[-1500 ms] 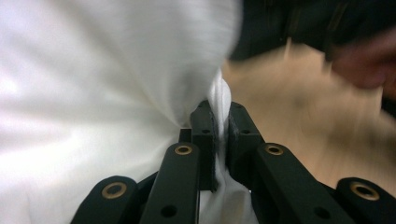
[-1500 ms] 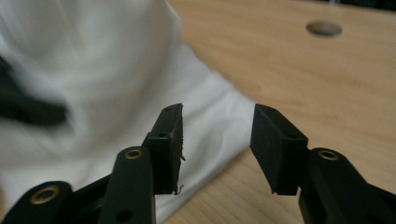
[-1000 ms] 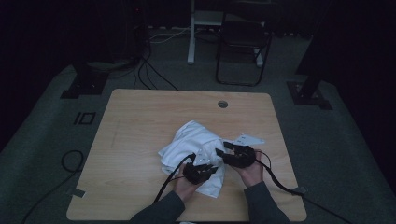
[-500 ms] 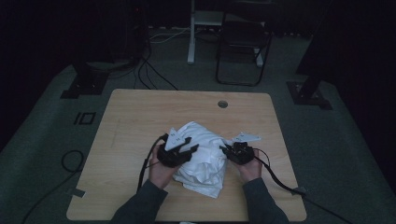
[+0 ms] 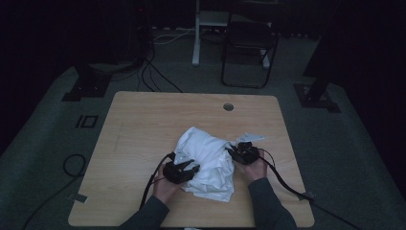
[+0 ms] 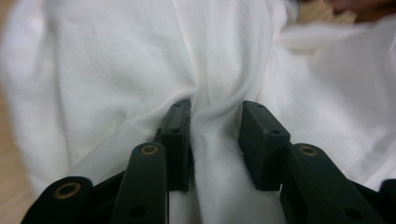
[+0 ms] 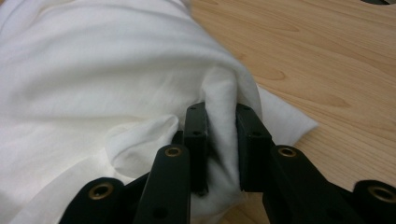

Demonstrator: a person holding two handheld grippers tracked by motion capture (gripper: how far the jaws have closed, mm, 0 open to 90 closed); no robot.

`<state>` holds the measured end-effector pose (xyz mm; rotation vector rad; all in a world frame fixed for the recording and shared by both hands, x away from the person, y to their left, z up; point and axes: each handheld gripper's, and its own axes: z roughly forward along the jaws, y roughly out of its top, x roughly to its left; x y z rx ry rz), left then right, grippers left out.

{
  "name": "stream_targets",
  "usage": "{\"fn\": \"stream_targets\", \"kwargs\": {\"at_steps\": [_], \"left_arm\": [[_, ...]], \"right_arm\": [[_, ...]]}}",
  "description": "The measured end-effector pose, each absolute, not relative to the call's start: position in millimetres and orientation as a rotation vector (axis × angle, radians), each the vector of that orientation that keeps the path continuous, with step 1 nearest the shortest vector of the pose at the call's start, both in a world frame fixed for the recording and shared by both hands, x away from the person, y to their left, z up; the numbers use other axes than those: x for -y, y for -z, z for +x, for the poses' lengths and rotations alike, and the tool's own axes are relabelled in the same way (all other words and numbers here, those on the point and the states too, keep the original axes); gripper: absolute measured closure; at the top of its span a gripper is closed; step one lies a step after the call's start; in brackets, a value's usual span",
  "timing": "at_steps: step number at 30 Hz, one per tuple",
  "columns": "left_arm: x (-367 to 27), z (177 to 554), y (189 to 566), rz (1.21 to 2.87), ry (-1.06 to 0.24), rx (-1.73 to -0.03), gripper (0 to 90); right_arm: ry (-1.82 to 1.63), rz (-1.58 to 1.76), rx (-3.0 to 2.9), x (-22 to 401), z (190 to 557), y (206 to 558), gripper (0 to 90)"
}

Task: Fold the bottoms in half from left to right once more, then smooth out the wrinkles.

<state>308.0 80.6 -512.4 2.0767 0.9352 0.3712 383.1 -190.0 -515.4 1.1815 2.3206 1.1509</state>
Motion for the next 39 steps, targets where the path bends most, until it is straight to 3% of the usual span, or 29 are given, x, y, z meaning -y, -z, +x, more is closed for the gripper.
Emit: {"fn": "stream_targets", "kwargs": {"at_steps": [12, 18, 26, 33, 36, 39], "left_arm": [[-60.6, 293.6, 517.9, 2.019, -0.51, -1.036, 68.0], [-61.6, 296.0, 518.3, 2.007, -0.49, -1.038, 67.9], [-59.3, 299.3, 517.9, 2.012, -0.502, -1.04, 67.7], [-55.6, 302.4, 517.7, 2.017, -0.509, -1.044, 67.8], [-55.8, 302.3, 517.7, 2.018, -0.509, -1.043, 67.8], [-55.6, 301.7, 518.0, 2.016, -0.513, -1.042, 67.8]], "right_arm": [[-1.104, 1.176, -2.32, 187.8, 395.8, 514.3, 70.4], [-1.095, 1.176, -2.311, 186.7, 396.8, 513.0, 68.5], [-1.13, 1.174, -2.281, 192.0, 388.1, 500.8, 58.6], [-1.141, 1.165, -2.28, 193.4, 384.5, 498.8, 57.2], [-1.141, 1.169, -2.293, 194.4, 384.1, 501.3, 60.1], [-1.117, 1.141, -2.341, 196.3, 381.6, 502.7, 76.7]]}}
